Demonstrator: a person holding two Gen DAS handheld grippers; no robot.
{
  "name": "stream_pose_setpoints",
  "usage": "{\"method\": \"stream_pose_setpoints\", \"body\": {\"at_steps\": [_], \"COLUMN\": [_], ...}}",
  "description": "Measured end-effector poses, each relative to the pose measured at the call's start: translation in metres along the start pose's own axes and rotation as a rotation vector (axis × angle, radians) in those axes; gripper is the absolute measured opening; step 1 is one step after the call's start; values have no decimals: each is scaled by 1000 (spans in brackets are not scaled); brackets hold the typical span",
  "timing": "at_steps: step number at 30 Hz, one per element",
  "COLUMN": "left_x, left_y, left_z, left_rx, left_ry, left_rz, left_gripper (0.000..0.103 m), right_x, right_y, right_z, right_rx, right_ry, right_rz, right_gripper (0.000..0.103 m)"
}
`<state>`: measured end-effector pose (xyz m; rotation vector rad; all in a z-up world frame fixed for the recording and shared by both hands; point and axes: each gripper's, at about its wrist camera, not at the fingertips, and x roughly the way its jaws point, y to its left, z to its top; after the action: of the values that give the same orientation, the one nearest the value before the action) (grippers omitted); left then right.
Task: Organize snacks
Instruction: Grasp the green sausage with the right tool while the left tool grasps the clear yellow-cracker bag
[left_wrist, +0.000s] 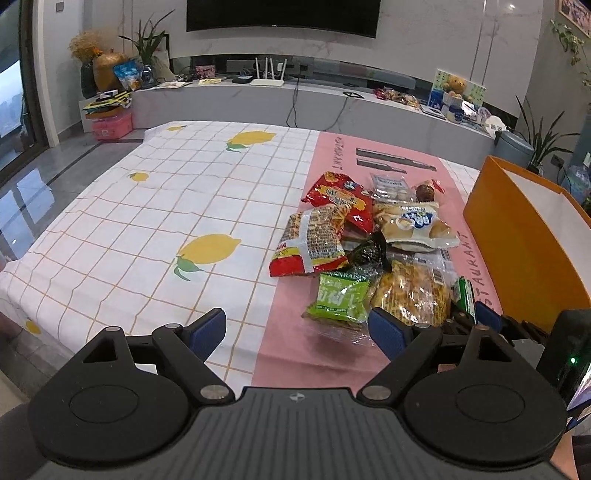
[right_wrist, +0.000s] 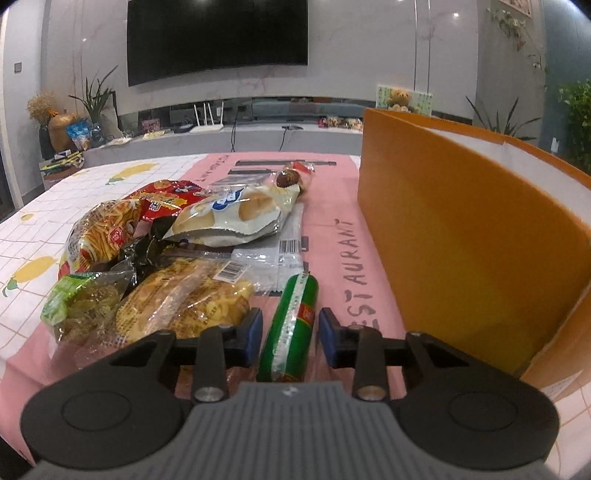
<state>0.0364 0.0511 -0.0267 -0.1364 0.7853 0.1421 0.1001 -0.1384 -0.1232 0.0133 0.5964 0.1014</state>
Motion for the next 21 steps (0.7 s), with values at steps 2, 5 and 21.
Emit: {"method": "stream_pose_setpoints", "body": {"at_steps": [2, 5, 21], "left_x": [1, 4, 69], "left_y": [-1, -5, -66], "left_z": [0, 1, 20], "left_rx": [8, 50, 228], "left_ry": [7, 22, 122], "left_rz": [-16, -81, -190], "left_gripper": [102, 102, 102], "right_x": [-1, -6, -89], "right_y": [-2, -2, -34], "right_z": [1, 6, 41], "right_rx": [12, 0, 40], "right_ry": [6, 34, -67], "right_rz": [11, -4, 55], "right_gripper": [21, 21, 21]}}
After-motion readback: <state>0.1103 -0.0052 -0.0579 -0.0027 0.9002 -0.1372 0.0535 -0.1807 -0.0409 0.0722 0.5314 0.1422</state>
